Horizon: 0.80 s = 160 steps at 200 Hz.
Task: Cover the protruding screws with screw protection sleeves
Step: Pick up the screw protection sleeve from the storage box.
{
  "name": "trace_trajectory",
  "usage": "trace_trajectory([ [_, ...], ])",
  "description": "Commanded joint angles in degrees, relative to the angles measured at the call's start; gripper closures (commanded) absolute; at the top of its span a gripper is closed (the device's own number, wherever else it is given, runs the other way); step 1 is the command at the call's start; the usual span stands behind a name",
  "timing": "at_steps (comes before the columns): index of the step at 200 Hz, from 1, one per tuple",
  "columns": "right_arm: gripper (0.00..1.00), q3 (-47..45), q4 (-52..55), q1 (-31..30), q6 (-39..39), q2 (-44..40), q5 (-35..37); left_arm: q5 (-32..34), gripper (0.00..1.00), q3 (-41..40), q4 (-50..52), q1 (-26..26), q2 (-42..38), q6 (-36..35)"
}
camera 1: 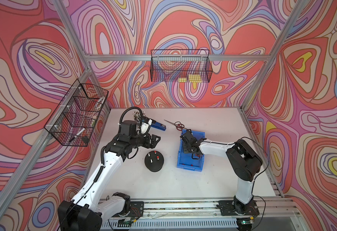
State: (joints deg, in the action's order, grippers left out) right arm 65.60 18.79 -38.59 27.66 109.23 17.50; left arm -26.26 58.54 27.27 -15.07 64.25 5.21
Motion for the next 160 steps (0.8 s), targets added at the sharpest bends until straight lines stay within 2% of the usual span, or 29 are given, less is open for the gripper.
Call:
trace_trajectory([
  [1, 0.86, -0.04, -0.93, 0.53, -0.22, 1.44, 0.26, 0.01, 0.19, 0.80, 0.49, -0.22, 0.00, 0.24],
  [57, 0.96, -1.05, -1.20, 0.62, -1.08, -0.03, 0.13, 0.30, 0.19, 0.87, 0.48, -0.21, 0.18, 0.30],
  [96, 1.00, -3.81, -2.48, 0.59, -2.20, -4.31, -0.76, 0.32, 0.19, 0.96, 0.42, -0.22, 0.39, 0.19],
  [160, 1.00, -10.77, -9.83, 0.62, -6.24, -14.64, -8.75, 0.08, 0.19, 1.36, -0.02, -0.20, 0.73, -0.58],
])
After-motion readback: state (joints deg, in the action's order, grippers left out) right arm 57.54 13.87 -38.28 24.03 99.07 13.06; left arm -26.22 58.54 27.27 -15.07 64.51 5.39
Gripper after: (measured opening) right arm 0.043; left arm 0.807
